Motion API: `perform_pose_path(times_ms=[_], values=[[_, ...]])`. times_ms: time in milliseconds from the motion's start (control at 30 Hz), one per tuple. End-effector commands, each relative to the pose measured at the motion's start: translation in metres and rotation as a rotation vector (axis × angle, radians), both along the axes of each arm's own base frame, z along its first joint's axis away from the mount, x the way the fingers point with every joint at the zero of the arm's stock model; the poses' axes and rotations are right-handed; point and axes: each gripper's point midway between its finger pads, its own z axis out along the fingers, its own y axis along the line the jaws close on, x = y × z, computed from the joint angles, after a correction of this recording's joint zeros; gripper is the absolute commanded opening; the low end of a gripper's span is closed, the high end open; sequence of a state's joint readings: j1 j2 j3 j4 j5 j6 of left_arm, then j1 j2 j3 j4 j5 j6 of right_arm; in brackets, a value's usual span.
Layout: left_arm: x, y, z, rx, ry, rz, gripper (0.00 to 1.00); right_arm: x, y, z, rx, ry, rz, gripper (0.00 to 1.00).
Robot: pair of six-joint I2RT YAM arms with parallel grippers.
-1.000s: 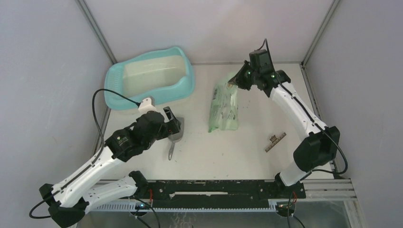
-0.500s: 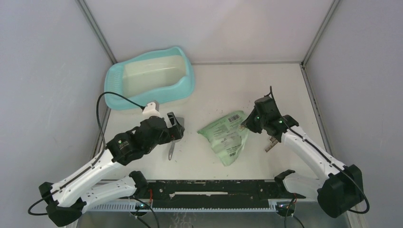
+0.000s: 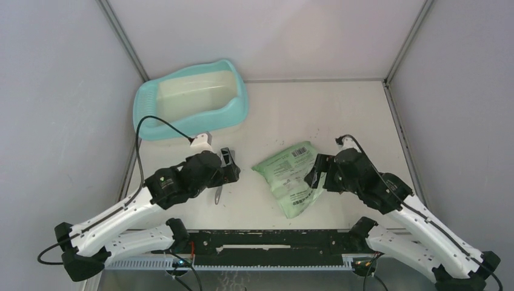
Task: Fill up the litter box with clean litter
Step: Adjust the cat litter bag at the center of the board.
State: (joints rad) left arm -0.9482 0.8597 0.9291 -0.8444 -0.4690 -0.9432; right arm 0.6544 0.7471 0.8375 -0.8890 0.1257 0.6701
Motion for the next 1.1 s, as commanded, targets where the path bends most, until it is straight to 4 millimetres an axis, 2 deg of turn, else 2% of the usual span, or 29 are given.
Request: perform_pose_path(times_ms=[0,100,200,267,367,467,633,733,833,900,1000,1067], values=[[0.001,-0.01,0.0,0.019,-0.006,-0.007,0.97,-0.03,0.016,0.009,0.028,0.051,0.058,0.88],[0.003,-0.011,-0.005,0.103,0.002,-0.007,0.96,-0.054,0.028,0.011,0.053,0.052,0.098,0.8],[0.005,-0.007,-0.015,0.159,0.007,0.009,0.91,-0.066,0.032,0.013,0.066,0.033,0.1,0.7],[0.005,-0.008,-0.024,0.153,0.015,0.005,0.73,-0.07,0.037,0.008,0.032,0.029,0.128,0.59],[0.006,-0.005,-0.039,0.121,0.052,0.006,0.4,-0.064,0.047,-0.001,-0.084,0.016,0.202,0.53],[0.006,-0.001,-0.041,0.104,0.054,0.009,0.29,-0.049,0.071,-0.012,-0.197,-0.009,0.294,0.53],[0.002,0.012,-0.034,0.102,0.038,0.028,0.29,-0.024,0.126,-0.012,-0.292,-0.08,0.488,0.52],[-0.001,0.019,-0.033,0.082,0.027,0.046,0.29,-0.022,0.17,-0.015,-0.219,-0.04,0.641,0.37],[-0.004,0.027,-0.036,0.07,0.028,0.064,0.33,-0.014,0.197,-0.028,-0.126,0.05,0.698,0.33],[-0.007,0.032,-0.037,0.061,0.03,0.075,0.47,-0.001,0.198,-0.047,-0.146,0.137,0.679,0.28],[-0.012,0.039,-0.04,0.044,0.03,0.088,0.79,0.033,0.185,-0.072,-0.24,0.191,0.578,0.21],[-0.014,0.041,-0.042,0.035,0.03,0.09,0.87,0.058,0.172,-0.082,-0.269,0.225,0.503,0.18]])
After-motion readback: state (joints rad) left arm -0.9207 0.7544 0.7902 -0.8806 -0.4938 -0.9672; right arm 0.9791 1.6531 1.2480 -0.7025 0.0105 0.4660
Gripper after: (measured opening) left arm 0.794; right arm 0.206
